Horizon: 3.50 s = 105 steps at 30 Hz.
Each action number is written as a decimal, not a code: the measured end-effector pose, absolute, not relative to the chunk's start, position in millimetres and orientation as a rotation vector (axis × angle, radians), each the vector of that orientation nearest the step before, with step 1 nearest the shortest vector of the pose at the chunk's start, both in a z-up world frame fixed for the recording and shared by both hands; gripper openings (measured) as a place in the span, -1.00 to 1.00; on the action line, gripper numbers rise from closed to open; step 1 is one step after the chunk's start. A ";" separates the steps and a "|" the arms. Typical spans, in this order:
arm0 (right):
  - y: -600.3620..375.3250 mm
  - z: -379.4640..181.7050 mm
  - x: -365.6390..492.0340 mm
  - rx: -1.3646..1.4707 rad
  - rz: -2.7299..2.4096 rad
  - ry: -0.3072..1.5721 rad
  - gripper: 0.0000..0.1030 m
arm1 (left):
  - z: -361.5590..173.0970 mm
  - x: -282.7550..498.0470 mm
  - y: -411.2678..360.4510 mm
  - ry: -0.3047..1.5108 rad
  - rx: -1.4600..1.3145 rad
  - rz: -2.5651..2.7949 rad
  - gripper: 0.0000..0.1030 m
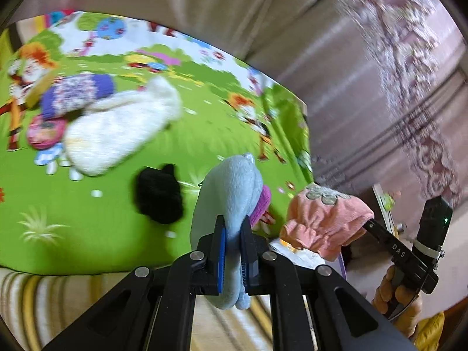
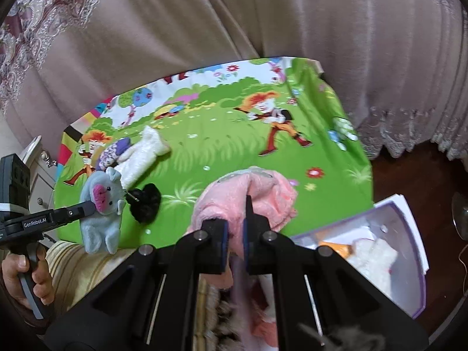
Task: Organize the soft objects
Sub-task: 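Carry the blue plush and pink garment into the box and release both, then move both open tools back from the box toward the pile, then grasp the purple knit mitten with the left tool while the right tool grasps the black fuzzy item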
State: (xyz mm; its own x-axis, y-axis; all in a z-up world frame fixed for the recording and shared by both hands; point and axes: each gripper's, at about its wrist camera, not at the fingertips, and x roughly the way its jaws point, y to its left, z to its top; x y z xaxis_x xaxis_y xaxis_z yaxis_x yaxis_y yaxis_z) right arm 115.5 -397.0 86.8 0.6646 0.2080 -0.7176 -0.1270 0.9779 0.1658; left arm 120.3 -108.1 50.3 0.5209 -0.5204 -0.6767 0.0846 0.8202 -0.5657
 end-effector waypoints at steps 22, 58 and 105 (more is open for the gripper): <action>-505.8 61.6 42.2 0.061 -0.186 0.868 -0.80 | 44.6 87.1 -296.4 1.129 -0.264 -0.781 -0.81; -469.3 51.7 59.7 0.077 -0.115 0.927 0.37 | 28.5 119.7 -205.2 1.133 -0.400 -0.576 -0.02; -201.2 -11.9 183.1 -0.091 0.475 1.157 0.63 | -9.6 144.6 21.8 1.078 -0.583 -0.137 0.15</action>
State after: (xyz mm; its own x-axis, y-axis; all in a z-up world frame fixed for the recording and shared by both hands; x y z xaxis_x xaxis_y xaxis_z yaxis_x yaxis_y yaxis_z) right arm 183.1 -201.2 -11.9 0.3157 0.3140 -0.8954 -0.4057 0.8977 0.1718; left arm 144.6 21.8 -9.6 0.4804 -0.3812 -0.7899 -0.1715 0.8424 -0.5108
